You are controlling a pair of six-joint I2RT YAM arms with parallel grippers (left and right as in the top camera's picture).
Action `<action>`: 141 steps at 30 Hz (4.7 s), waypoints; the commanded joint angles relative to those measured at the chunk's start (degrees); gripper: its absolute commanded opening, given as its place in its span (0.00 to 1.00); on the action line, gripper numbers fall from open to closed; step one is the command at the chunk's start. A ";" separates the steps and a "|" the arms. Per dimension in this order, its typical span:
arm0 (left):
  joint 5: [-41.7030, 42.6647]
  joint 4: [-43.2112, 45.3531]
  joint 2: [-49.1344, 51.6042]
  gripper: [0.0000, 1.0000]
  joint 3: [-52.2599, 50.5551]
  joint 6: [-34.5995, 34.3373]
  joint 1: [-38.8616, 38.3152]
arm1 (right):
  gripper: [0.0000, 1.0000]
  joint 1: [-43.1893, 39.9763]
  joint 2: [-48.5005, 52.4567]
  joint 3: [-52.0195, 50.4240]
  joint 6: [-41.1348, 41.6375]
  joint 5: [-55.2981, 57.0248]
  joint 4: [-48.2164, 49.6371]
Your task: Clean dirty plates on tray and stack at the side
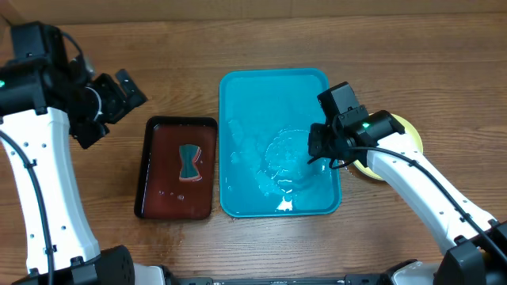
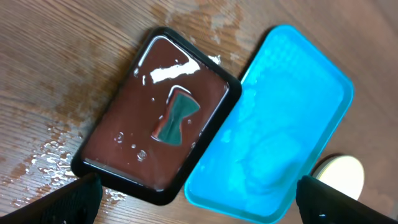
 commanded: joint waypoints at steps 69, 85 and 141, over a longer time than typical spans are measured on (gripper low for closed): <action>-24.15 60.65 15.32 0.07 -45.13 33.92 -6.08 | 0.39 -0.11 -0.37 0.68 1.22 -0.04 -2.38; -19.98 32.94 15.13 1.00 -21.09 27.08 -6.29 | 0.39 -5.31 -0.83 3.04 2.97 -0.07 0.57; -2.95 -1.31 -5.64 1.00 11.47 8.87 -8.35 | 1.00 -14.38 -60.76 -30.25 -15.21 -5.03 31.52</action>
